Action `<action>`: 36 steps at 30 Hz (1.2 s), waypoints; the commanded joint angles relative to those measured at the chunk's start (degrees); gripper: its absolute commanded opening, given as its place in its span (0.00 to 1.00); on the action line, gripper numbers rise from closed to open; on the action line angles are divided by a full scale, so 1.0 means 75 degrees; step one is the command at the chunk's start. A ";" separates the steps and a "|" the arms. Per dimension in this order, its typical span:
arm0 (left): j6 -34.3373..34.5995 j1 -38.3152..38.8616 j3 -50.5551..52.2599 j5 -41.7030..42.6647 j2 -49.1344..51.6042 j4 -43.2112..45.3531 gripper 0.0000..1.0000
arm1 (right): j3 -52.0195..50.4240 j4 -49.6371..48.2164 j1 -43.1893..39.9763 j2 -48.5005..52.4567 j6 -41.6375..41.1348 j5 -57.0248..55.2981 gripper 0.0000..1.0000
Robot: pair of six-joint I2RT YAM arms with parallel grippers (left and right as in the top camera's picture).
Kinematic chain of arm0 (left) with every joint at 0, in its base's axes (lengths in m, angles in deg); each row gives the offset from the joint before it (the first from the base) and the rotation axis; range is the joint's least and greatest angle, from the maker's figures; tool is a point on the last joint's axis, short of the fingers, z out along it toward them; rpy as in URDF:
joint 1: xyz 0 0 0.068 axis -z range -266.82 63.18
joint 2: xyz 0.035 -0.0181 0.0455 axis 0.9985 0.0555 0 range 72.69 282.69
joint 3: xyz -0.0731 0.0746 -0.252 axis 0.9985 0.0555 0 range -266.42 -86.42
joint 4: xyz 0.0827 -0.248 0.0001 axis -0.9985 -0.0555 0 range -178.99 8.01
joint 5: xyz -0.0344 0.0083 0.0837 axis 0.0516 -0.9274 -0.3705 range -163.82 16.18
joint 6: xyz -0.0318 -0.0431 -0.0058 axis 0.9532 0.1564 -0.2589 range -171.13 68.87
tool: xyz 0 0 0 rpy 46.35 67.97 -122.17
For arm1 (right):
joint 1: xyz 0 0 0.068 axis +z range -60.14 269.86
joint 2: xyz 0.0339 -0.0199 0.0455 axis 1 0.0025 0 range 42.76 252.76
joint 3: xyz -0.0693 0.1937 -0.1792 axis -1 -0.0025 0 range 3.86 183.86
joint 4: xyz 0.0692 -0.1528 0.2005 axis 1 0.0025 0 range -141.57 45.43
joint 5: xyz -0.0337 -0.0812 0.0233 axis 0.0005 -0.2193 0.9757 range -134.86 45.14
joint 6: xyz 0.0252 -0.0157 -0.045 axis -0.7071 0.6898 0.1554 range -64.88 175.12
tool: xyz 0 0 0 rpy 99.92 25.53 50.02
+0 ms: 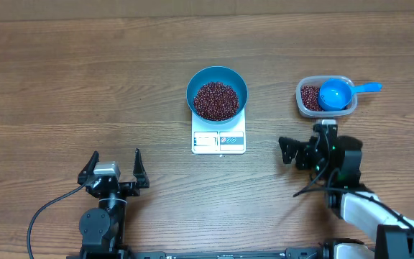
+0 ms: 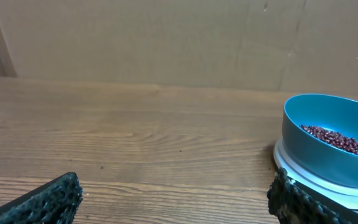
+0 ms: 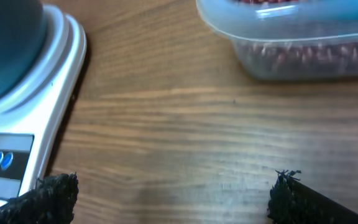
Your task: Scoop item into bowl and weigh 150g on scale
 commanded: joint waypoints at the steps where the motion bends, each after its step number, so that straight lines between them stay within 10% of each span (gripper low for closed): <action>1: -0.0093 0.0050 0.0026 0.0035 -0.0079 0.0017 1.00 | -0.0484 -0.0315 -0.0041 -0.0562 -0.0026 -0.0038 1.00; 10: -0.0093 0.0050 0.0026 0.0035 -0.0079 0.0017 0.99 | -0.1877 -0.1209 -0.0044 -0.2072 -0.0020 -0.0044 1.00; 27: -0.0093 0.0050 0.0026 0.0035 -0.0079 0.0017 1.00 | -0.1851 0.3209 0.0184 -0.7125 0.0388 -0.0070 1.00; 36: -0.0093 0.0050 0.0026 0.0035 -0.0079 0.0017 1.00 | -0.1848 0.3267 0.0635 -0.9431 0.1020 -0.0251 1.00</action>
